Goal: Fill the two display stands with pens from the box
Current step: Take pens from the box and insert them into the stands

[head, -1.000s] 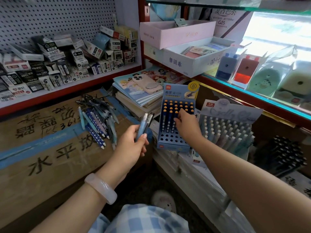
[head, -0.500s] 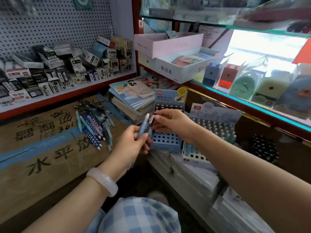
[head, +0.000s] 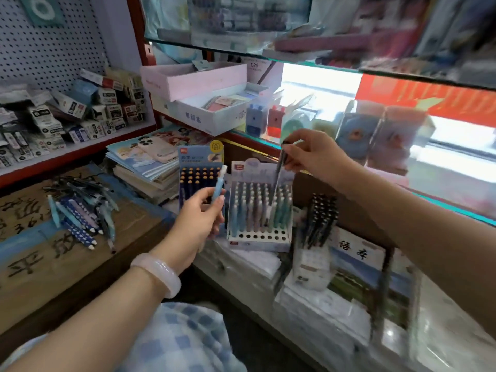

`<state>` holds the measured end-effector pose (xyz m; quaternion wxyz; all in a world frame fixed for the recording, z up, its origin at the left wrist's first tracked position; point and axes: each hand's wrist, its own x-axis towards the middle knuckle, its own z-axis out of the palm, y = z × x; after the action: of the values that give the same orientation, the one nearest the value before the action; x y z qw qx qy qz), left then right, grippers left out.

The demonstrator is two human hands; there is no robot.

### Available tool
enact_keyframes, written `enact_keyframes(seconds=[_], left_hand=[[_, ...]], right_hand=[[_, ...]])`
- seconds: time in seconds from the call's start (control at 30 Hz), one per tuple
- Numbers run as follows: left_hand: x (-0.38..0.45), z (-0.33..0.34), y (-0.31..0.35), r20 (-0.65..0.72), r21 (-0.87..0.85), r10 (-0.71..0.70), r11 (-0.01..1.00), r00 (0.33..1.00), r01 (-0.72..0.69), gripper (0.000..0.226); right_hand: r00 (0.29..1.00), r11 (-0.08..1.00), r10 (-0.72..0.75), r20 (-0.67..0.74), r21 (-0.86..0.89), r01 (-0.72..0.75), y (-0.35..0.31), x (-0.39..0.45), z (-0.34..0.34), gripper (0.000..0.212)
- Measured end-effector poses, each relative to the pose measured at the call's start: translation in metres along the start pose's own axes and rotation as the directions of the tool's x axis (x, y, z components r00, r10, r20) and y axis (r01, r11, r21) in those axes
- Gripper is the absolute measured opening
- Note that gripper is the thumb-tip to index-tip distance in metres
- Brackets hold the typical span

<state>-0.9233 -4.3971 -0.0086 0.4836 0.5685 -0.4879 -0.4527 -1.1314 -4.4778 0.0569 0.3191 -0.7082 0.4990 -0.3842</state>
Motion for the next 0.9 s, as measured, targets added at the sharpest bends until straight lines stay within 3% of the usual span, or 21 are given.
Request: enact_keyframes(seconds=[0.2, 0.5, 0.8, 0.9], left_hand=[[-0.006, 0.055, 0.008, 0.154, 0.012, -0.003, 1.000, 0.988, 0.001, 0.018], [-0.008, 0.080, 0.000, 0.201, 0.004, -0.039, 0.999, 0.979, 0.039, 0.021], [-0.003, 0.072, -0.015, 0.165, 0.013, -0.047, 0.999, 0.985, 0.046, 0.019], [-0.003, 0.072, -0.018, 0.172, 0.034, -0.063, 0.998, 0.983, 0.058, 0.018]], right_hand=[[1.000, 0.864, 0.021, 0.016, -0.504, -0.010, 0.044, -0.042, -0.058, 0.003], [0.987, 0.841, 0.148, -0.068, -0.517, -0.162, 0.101, -0.086, -0.040, 0.009], [0.946, 0.763, 0.325, -0.006, -0.589, -0.266, 0.128, -0.089, -0.015, 0.012], [0.932, 0.762, 0.360, -0.053, -0.560, -0.326, 0.133, -0.090, -0.011, 0.010]])
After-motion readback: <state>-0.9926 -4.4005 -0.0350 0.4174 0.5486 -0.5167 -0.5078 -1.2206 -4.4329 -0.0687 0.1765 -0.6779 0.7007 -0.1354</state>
